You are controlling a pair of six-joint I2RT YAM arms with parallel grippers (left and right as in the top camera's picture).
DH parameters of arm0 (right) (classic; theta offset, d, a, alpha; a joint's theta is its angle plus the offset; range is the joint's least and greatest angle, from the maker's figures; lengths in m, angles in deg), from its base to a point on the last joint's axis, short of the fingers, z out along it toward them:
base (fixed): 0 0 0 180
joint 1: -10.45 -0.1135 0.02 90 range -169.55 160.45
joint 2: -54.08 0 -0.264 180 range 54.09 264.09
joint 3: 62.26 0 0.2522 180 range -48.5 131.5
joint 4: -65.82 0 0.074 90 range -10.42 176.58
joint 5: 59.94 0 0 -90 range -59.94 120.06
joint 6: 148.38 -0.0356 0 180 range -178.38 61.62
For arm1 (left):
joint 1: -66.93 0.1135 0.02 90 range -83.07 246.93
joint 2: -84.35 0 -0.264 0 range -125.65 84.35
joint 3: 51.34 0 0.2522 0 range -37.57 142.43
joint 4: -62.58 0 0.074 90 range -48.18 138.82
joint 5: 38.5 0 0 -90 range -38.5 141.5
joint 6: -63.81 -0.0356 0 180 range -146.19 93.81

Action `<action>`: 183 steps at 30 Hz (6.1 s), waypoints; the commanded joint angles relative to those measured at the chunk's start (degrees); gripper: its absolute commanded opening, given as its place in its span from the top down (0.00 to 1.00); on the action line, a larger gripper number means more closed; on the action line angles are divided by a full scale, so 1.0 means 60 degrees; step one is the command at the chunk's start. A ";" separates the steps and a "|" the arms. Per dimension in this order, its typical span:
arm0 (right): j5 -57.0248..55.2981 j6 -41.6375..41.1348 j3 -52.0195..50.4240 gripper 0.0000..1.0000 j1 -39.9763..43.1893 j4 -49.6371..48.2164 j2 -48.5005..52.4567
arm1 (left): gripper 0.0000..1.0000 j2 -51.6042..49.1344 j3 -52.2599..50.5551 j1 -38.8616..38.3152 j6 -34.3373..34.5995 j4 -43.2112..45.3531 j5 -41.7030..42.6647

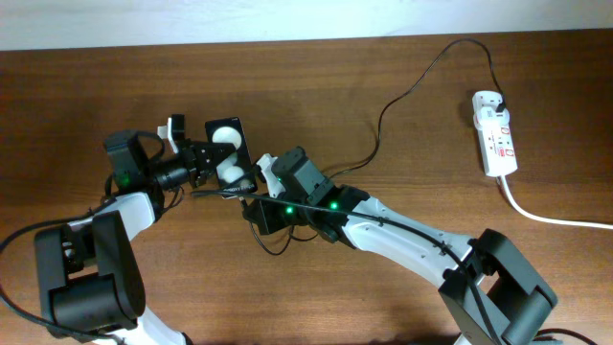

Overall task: Plug charger to phone and switch on socket
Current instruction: 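Push the plug up into the phone's bottom port with the right gripper, then open the right gripper and withdraw it from the plugged cable, then move both arms back, left gripper still holding the phone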

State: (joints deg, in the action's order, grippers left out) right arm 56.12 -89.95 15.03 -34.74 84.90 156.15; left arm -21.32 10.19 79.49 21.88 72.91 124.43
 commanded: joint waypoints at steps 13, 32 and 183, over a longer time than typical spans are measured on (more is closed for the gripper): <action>-0.0590 -0.0878 -0.0044 0.96 -0.0029 -0.0153 -0.0073 | 1.00 -0.0051 0.0011 0.0029 0.0415 0.0135 0.0419; 0.0291 -0.0208 -0.0044 0.96 -0.0011 -0.0375 -0.0073 | 1.00 -0.0047 0.0011 0.0029 0.0408 0.0408 0.0426; -0.3799 0.1188 0.1140 0.01 0.4630 0.7865 -0.0933 | 0.91 -0.0051 0.2736 -0.4324 -0.4200 -0.7147 -0.9632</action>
State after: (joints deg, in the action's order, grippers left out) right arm 40.89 -83.22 21.30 -8.42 129.42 151.51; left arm -21.65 25.67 54.99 -2.23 29.40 71.25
